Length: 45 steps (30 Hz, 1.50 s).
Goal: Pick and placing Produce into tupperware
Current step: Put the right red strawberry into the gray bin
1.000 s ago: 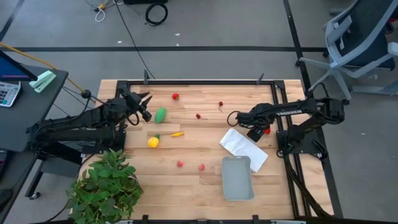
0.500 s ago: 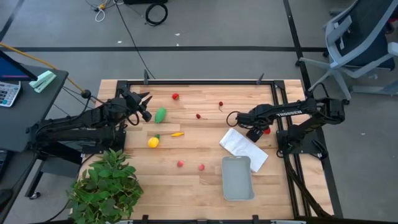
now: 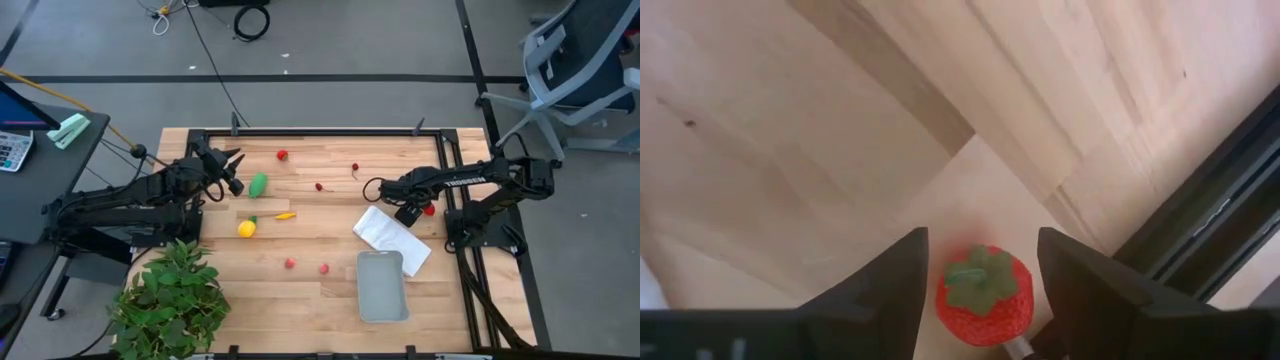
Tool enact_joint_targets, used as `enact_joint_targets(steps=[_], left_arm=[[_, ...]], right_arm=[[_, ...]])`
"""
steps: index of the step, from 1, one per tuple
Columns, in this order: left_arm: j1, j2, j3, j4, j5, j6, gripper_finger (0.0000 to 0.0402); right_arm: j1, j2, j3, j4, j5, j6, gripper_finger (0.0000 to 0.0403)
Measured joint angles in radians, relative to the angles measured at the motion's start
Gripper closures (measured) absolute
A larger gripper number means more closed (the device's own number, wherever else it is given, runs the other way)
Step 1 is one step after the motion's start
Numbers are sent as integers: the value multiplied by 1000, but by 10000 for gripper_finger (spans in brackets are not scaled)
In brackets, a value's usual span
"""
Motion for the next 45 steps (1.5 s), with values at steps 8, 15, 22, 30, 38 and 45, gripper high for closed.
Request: enact_joint_targets(steps=[8,15,22,30,38,45], left_arm=[[0,0,0,1,0,0,311],[0,0,0,0,0,-1,307],[0,0,0,1,0,0,317],[0,0,0,2,0,0,310],[0,0,0,1,0,0,320],[0,0,0,-9,0,-2,316]], right_arm=[[-9,0,0,0,-11,2,245],[-9,1,0,6,-49,-5,309],[-9,1,0,7,37,67,394],[2,1,0,116,190,220,397],[30,-58,-1,416,176,177,399],[120,-195,-1,473,106,265,400]])
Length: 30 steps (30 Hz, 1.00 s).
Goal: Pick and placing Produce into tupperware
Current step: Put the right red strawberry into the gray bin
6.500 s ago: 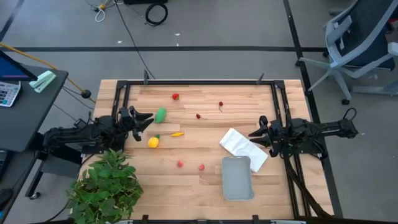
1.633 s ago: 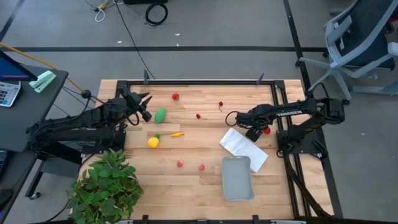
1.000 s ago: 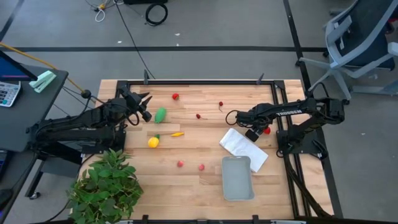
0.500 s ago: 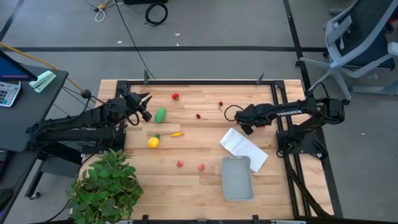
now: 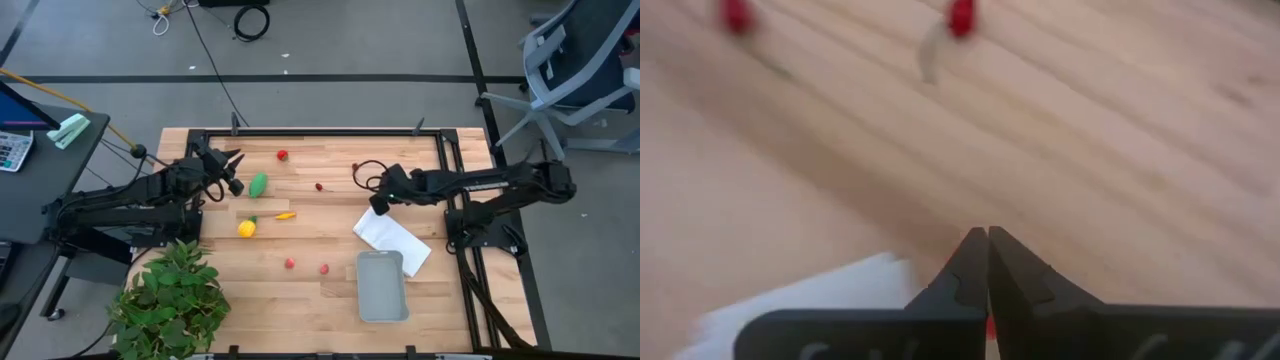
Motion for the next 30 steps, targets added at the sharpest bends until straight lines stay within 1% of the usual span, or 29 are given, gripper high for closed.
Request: enact_joint_targets(steps=[2,5,8,10,14,18,20,24,30], left_arm=[[0,0,0,-6,0,-5,315],[0,0,0,-10,0,-7,313],[0,0,0,-16,0,-7,315],[0,0,0,-24,0,-7,317],[0,0,0,-43,0,-8,321],[0,0,-1,-59,0,-27,318],[0,0,-1,-64,0,-42,316],[0,0,-1,-67,0,-51,315],[0,0,-1,-68,0,-51,323]], right_arm=[[42,-57,0,1,-20,69,400],[116,-143,0,11,-17,147,401],[213,-191,0,47,15,146,400],[290,-192,0,83,16,127,400],[432,-141,0,175,12,85,401],[536,-97,0,248,6,63,401],[567,-94,0,265,12,62,401],[598,-94,1,266,71,101,401],[602,-94,1,267,76,130,401]])
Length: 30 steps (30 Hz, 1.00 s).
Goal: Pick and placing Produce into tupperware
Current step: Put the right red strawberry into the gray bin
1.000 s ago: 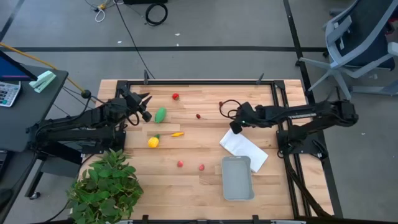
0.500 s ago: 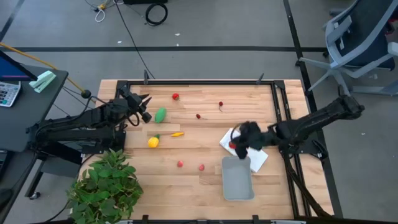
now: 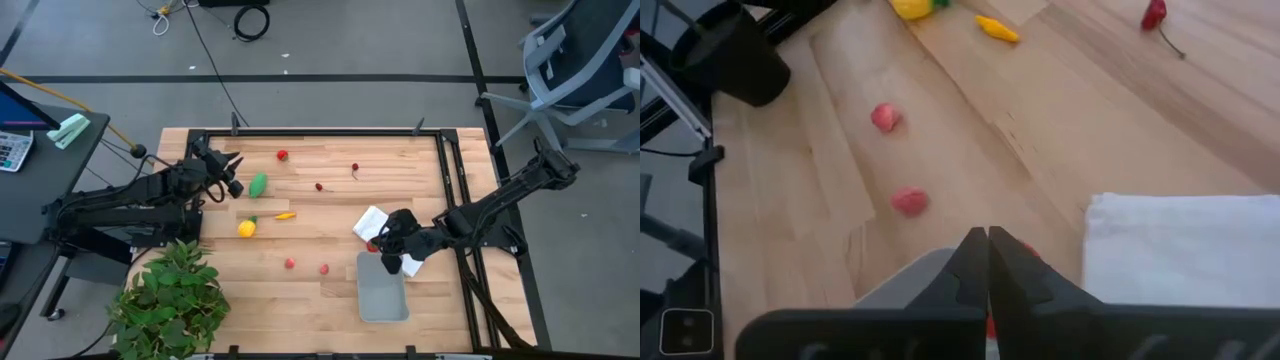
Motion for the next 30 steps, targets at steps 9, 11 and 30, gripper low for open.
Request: enact_joint_targets(steps=[9,11,30], left_arm=[[0,0,0,4,0,1,315],[0,0,0,19,0,1,315],[0,0,0,180,0,106,317]], right_arm=[[-1,66,0,91,-2,7,402],[3,120,0,135,-9,6,402],[17,233,0,201,-52,304,378]])
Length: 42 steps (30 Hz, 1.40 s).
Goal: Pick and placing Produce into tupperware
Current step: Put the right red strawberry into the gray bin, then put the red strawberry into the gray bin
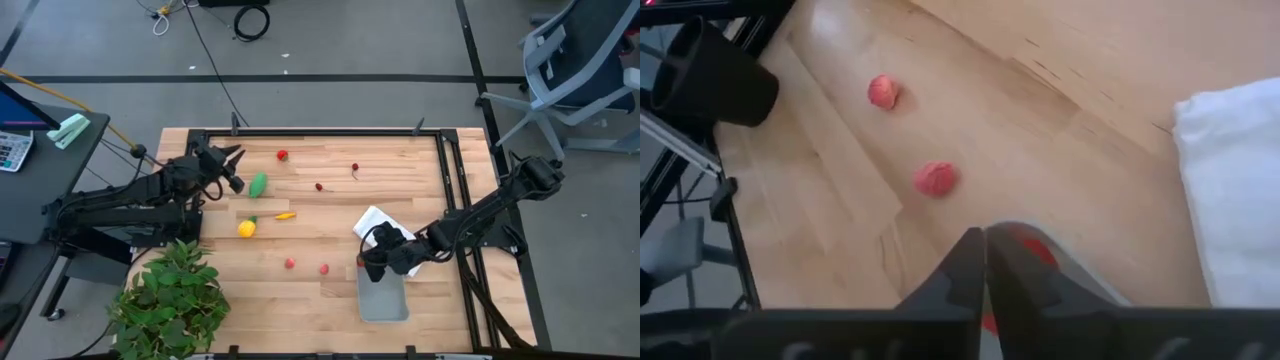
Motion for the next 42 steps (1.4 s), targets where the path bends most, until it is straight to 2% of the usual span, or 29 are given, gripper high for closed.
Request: enact_joint_targets(steps=[8,15,24,31,35,42], left_arm=[[0,0,0,19,0,2,317],[0,0,0,21,0,2,314],[0,0,0,-6,0,-13,323],[0,2,0,10,0,-8,312],[0,7,0,17,0,32,311],[0,7,1,-48,0,-9,321]], right_arm=[[-1,44,0,0,5,4,365],[-2,14,0,-3,15,-12,349],[-60,-61,0,0,35,-295,349],[-158,-118,0,8,242,-553,350],[-217,-131,0,12,306,-550,350],[-322,-92,0,26,314,-505,350]])
